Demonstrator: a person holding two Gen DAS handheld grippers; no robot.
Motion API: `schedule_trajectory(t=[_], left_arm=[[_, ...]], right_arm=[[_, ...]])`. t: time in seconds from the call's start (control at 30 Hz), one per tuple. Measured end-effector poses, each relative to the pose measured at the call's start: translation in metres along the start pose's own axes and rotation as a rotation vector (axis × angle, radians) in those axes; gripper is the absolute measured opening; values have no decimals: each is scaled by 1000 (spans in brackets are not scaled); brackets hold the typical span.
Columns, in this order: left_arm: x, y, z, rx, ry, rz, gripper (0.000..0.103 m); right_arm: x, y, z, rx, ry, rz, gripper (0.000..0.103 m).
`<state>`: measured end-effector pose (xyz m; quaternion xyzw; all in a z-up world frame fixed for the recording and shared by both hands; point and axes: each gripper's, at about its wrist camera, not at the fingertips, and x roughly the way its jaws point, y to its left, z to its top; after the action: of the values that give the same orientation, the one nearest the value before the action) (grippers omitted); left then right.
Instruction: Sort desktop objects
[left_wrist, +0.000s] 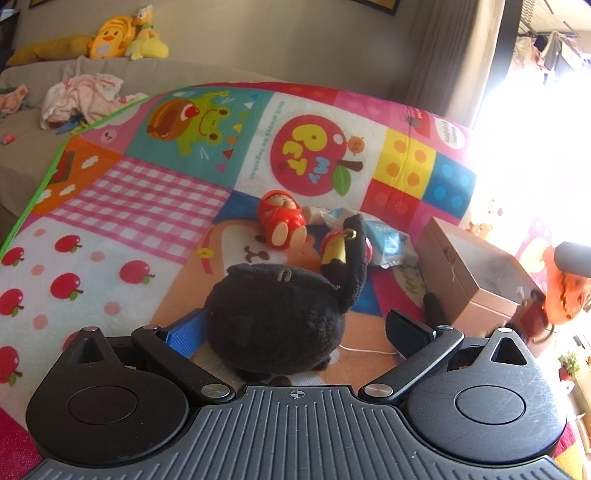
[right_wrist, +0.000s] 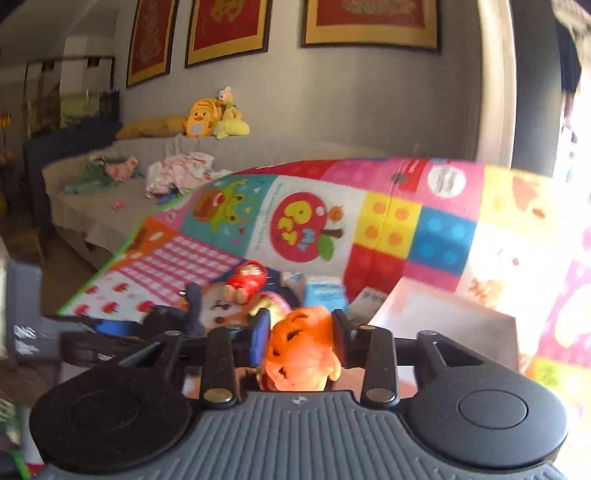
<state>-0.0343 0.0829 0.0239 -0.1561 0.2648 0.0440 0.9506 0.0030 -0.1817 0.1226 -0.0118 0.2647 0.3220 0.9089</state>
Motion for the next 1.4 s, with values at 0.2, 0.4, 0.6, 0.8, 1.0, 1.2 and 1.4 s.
schedule_trajectory(t=[0.2, 0.4, 0.6, 0.8, 1.0, 1.2, 1.4], left_arm=[[-11, -3, 1, 23, -6, 18, 103], [-21, 6, 4, 32, -28, 59, 103], [-26, 7, 4, 54, -32, 30, 103], [-31, 12, 2, 44, -33, 10, 103], [-39, 9, 3, 34, -51, -63, 103], [-45, 5, 0, 62, -54, -83, 103], [-46, 9, -1, 46, -50, -84, 103]], right_arm=[[32, -20, -17, 87, 51, -164, 20], [12, -20, -65, -90, 67, -202, 64], [-14, -7, -95, -149, 156, 29, 86], [-13, 19, -122, -323, 239, 91, 88], [11, -6, -122, -157, 305, 118, 81], [-34, 8, -73, -146, 67, 165, 20], [-68, 8, -28, -172, -125, 119, 17]])
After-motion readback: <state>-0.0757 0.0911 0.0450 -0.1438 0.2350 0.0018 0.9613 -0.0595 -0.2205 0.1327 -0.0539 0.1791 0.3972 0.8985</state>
